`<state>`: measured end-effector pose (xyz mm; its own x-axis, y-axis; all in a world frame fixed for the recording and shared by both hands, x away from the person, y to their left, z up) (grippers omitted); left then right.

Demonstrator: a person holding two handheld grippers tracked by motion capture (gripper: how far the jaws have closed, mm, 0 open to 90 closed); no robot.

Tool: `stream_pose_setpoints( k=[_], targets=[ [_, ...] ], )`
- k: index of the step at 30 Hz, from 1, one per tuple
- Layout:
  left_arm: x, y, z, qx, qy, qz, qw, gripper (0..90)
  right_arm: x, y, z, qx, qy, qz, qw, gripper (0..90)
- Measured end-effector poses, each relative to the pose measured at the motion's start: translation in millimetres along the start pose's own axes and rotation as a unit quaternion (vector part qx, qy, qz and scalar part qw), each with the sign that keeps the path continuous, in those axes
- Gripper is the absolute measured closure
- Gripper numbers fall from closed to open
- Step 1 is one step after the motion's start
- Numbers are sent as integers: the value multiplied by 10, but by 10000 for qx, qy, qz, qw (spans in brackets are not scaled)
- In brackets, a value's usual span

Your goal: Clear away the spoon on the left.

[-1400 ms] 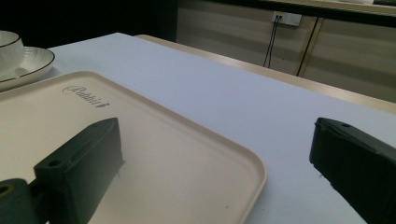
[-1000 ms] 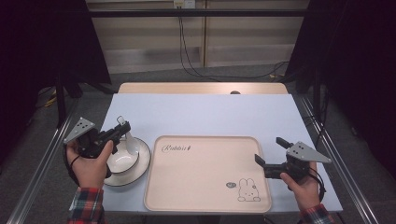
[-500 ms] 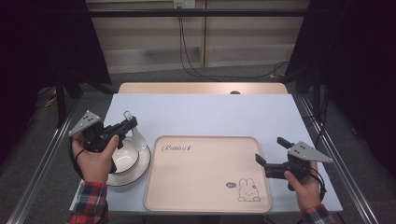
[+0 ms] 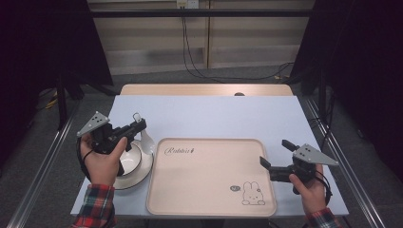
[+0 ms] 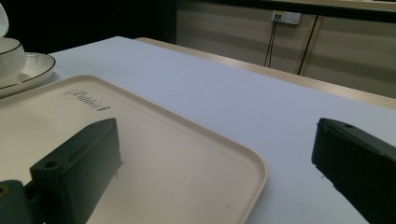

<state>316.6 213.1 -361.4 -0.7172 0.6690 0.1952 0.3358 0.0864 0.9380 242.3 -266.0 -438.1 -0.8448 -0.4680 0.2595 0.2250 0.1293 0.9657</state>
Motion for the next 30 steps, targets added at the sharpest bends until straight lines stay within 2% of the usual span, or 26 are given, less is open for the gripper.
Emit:
stream_pose_setpoints(
  k=[10, 18, 22, 30],
  targets=[
    [-76, -43, -50, -11, -94, 104, 9999, 857, -3, -2, -1, 3, -8, 13, 10000, 9],
    [-165, -102, -96, 69, -233, 183, 9995, 857, -2, -5, -3, 13, 5, 26, 10000, 9],
    [-188, -108, -108, 30, -229, 265, 9994, 857, -3, -6, -3, 4, 20, 37, 10000, 9],
    [-255, -128, -156, 55, -349, 279, 9990, 857, -8, -8, -6, 4, 14, 35, 10000, 9]
  ],
)
Point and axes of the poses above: each handheld gripper's, and its own axes: x roughly backward along the jaws, y roughly out of its top, z roughly to its left, the point moved 2 cm from there along -x, roughly forward along the jaws, and after that the axes turned 2 degrees about -z, right-handed, at the moved point
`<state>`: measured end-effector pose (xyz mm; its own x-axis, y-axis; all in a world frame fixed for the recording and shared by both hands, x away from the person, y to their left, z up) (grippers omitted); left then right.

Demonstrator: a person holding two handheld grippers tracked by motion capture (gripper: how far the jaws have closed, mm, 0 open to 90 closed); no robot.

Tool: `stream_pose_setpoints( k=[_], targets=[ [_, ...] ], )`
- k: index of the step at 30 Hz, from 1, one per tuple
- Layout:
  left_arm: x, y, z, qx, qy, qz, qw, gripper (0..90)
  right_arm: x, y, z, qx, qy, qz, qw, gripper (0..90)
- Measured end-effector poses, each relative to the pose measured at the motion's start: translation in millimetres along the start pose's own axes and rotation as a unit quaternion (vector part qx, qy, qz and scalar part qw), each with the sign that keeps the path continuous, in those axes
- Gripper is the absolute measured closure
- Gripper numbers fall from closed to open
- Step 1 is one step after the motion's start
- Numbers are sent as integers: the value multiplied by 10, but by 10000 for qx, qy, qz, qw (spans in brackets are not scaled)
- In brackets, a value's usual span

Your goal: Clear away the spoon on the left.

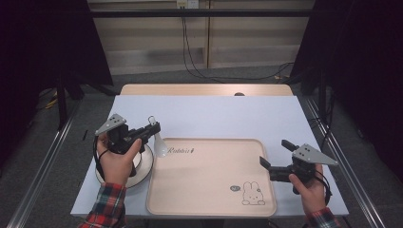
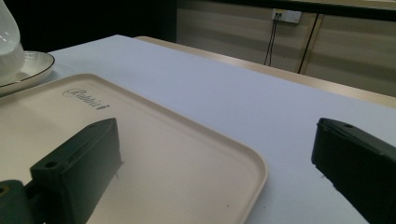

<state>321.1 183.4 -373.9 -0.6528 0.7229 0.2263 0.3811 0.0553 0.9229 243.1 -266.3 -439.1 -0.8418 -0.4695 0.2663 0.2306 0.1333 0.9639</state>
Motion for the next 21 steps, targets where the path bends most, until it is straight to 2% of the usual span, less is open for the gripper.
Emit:
stream_pose_setpoints(
  k=[6, 12, 14, 21],
  targets=[
    [-47, -31, -29, 35, 0, 60, 10000, 857, -4, -6, 6, 16, -32, 8, 10000, 9],
    [-84, -75, -52, 51, -145, 129, 9998, 857, -6, -10, 1, 18, -59, 26, 10000, 10],
    [-90, -86, -55, 35, -106, 180, 9998, 857, -9, -10, 6, 25, -10, 14, 10000, 10],
    [-110, -122, -66, 80, -171, 183, 9997, 857, -10, -12, 12, 43, -21, 26, 10000, 10]
  ],
)
Point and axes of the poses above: each handheld gripper's, and its own axes: x roughly backward along the jaws, y roughly out of its top, z roughly to its left, the point moved 2 cm from there along -x, roughly forward along the jaws, and after that the axes turned 2 degrees about -z, right-handed, at the moved point
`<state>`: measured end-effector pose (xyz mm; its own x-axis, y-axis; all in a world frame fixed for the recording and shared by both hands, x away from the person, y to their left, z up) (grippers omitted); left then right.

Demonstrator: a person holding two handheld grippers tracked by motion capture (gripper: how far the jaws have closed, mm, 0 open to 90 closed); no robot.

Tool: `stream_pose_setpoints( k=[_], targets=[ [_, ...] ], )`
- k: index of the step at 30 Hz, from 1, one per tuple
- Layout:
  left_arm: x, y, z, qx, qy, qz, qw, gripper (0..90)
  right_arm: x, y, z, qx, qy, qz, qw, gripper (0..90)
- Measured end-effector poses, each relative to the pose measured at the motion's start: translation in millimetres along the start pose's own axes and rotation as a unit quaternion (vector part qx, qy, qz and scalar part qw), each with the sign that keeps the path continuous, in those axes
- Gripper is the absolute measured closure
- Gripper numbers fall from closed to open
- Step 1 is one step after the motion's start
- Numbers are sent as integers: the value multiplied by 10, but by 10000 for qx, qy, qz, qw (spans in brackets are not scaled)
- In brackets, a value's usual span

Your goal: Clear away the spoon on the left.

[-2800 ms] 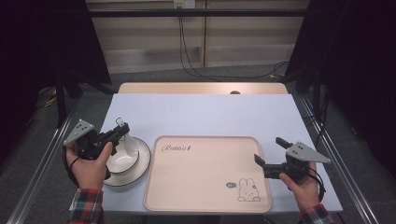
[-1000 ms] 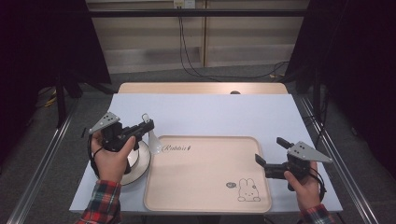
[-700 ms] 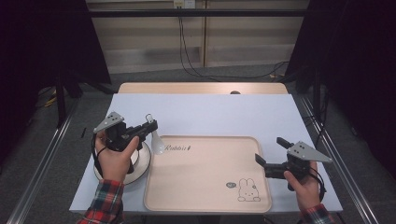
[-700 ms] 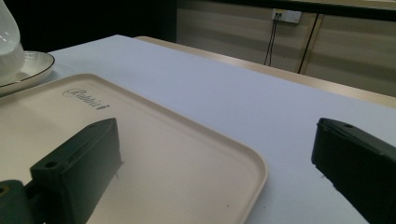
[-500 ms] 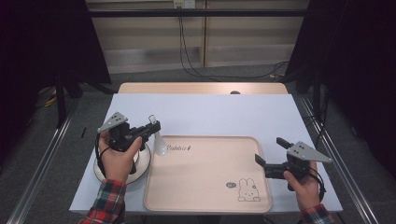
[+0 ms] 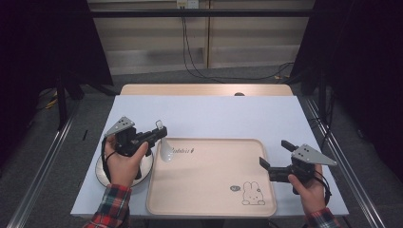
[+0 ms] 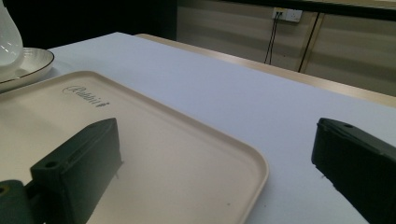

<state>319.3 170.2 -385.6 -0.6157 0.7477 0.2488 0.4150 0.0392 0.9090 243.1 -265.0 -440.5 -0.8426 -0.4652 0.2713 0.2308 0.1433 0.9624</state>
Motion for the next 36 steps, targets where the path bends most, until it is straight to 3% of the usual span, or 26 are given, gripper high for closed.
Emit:
stream_pose_setpoints(
  k=[26, 36],
  targets=[
    [-110, -214, -49, 37, -128, 286, 9995, 857, 0, -4, 0, 8, 16, -9, 10000, 11],
    [-133, -312, -85, 93, -291, 348, 9989, 856, -1, -4, -4, 6, 25, -6, 10000, 11]
  ],
)
Point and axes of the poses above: each handheld gripper's, and its own axes: x roughly backward along the jaws, y roughly out of its top, z roughly to its left, the point moved 2 cm from there along -x, roughly forward along the jaws, and after that the axes turned 2 degrees about -z, right-handed, at the moved point
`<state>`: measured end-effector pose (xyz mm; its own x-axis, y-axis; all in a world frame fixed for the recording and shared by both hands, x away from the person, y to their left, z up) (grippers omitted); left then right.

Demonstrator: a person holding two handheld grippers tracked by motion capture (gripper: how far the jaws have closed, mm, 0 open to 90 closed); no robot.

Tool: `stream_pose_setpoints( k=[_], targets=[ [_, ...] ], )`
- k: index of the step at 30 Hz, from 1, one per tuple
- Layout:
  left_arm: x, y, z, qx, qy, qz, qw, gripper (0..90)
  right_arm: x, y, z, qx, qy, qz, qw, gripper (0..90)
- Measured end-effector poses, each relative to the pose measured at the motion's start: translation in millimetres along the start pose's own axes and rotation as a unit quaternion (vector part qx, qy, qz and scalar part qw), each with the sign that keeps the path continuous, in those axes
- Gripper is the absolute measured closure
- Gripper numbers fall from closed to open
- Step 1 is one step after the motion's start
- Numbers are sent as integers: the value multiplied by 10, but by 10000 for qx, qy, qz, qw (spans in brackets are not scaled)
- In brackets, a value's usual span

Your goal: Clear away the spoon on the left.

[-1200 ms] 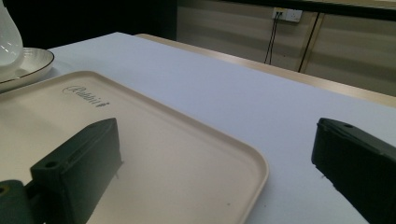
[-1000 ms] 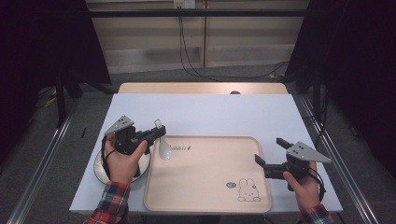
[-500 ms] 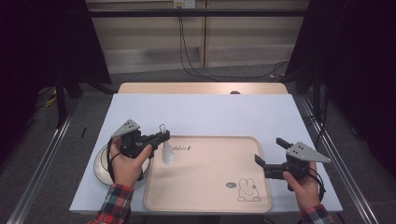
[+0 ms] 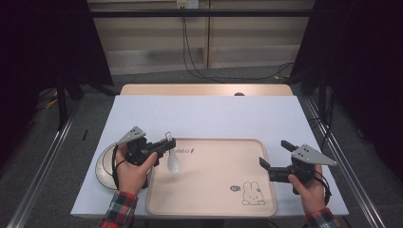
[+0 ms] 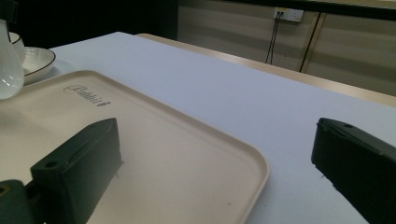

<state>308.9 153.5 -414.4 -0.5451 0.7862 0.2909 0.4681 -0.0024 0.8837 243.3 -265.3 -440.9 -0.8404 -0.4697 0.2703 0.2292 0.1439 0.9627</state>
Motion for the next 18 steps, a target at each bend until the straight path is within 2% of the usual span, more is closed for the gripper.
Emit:
stream_pose_setpoints(
  k=[2, 3, 4, 7, 10, 14, 17, 18],
  targets=[
    [-9, -24, -14, -24, 11, 50, 10000, 856, 4, 0, -2, -2, 2, -1, 10000, 10],
    [-18, -37, -15, -15, -87, 50, 9999, 857, 7, 0, -1, -10, 2, 4, 10000, 11],
    [-17, -46, -25, -20, 29, 89, 10000, 856, 8, 2, -1, -12, 1, -2, 10000, 11],
    [-32, -84, -31, -12, -46, 116, 9999, 857, 3, 0, -4, 4, -13, -2, 10000, 10],
    [-41, -119, -45, -24, 18, 193, 9998, 857, 1, 1, 0, 3, 9, -6, 10000, 11],
    [-57, -172, -60, -24, -65, 249, 9997, 857, 2, 0, -2, 2, -4, 2, 10000, 10],
    [-60, -187, -70, -3, -20, 267, 9996, 857, 10, 2, -10, -11, -2, 23, 10000, 11],
    [-63, -207, -78, 48, -102, 287, 9995, 857, 7, 1, -10, -24, -18, 10, 10000, 11]
  ],
)
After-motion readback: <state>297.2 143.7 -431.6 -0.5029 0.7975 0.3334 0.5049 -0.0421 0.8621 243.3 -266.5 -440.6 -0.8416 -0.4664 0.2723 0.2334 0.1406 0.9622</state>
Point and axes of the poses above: each handheld gripper's, and its own axes: x roughly backward along the jaws, y roughly out of its top, z roughly to its left, the point moved 2 cm from there along -x, roughly forward along the jaws, and after that the axes turned 2 degrees about -z, right-handed, at the moved point
